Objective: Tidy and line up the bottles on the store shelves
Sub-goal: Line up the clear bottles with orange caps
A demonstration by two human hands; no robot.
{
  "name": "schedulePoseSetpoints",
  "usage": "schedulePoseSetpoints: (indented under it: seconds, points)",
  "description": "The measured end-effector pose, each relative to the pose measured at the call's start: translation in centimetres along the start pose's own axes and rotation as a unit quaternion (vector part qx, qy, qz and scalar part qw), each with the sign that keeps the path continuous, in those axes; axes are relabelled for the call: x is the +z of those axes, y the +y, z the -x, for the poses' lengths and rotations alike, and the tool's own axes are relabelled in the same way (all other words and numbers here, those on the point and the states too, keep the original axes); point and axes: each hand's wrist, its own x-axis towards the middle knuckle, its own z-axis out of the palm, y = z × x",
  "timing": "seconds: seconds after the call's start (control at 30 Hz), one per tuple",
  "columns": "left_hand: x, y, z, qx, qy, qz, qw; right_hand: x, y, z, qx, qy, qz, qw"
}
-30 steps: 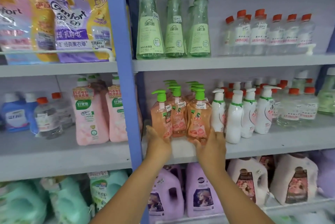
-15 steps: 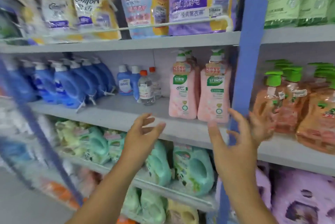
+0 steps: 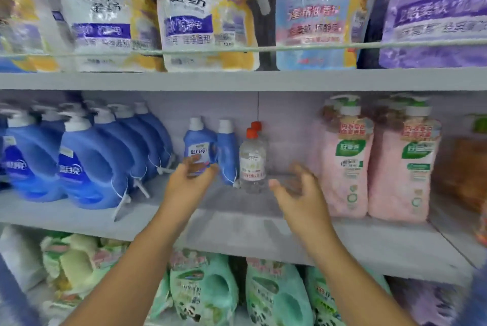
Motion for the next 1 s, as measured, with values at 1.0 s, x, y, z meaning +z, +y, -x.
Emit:
schedulePoseSetpoints:
  seconds: [1.0]
  points:
    - [-3.3,-5.9,-8.7,0.053,-0.218,0.027,0.974,9.8,0.3,-17.9,0.093,0.0,0.198,0.976]
